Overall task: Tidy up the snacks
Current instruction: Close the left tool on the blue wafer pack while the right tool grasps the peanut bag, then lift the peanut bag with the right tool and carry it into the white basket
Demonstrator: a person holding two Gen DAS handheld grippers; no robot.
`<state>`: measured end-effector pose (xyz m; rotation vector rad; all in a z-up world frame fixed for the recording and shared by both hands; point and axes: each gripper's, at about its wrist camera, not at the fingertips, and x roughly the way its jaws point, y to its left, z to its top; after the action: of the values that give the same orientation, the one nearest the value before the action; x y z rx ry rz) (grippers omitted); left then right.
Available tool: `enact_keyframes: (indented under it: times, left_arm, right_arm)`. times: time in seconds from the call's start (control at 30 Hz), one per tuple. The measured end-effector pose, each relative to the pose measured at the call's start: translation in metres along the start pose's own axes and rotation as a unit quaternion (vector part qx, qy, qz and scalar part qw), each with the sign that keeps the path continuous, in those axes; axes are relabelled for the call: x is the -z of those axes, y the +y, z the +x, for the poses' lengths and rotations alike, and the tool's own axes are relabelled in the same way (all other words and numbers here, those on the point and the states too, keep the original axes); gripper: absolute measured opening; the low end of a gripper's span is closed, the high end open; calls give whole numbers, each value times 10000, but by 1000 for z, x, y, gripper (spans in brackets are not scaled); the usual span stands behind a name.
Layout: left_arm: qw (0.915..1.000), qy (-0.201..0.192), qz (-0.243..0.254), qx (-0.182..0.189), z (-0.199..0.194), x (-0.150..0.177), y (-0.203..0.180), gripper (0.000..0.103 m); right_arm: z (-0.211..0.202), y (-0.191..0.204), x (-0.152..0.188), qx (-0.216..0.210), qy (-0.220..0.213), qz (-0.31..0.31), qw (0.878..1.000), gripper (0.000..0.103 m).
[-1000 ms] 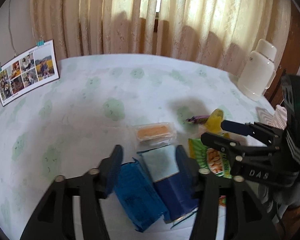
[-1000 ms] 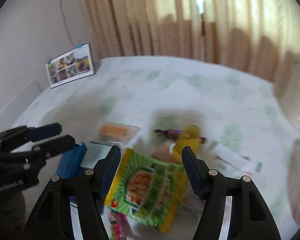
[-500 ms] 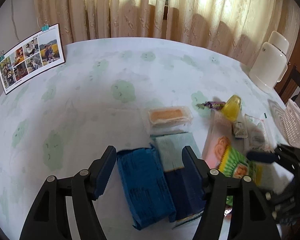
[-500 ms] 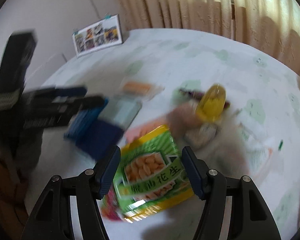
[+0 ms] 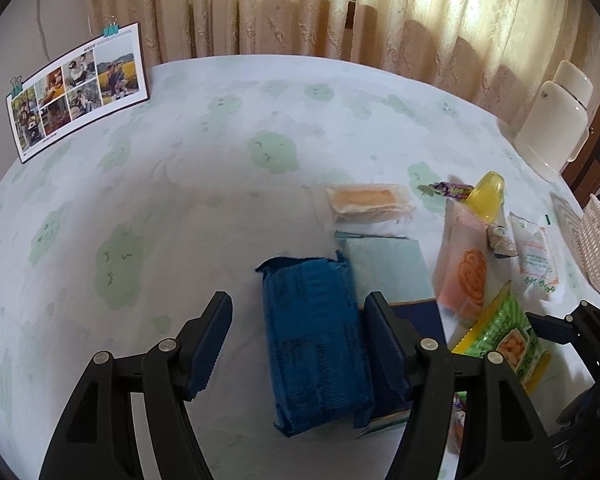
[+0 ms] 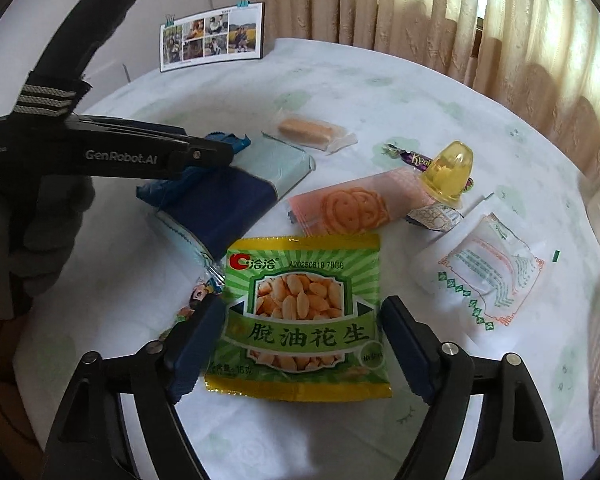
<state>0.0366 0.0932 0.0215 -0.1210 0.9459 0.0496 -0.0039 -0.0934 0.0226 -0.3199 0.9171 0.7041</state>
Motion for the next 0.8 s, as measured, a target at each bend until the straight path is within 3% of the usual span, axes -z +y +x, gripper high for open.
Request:
enact_keyframes:
  times: [0.33,0.8]
  left_arm:
    - [9999,64,-102,-74,6,0,7,79]
    - [9999,15,-130,-83,5,4,12,75]
  right_arm:
    - [3,-2,0,243,-35,103,9996,82]
    - [2,-3,6,403,-85,71,9991,85]
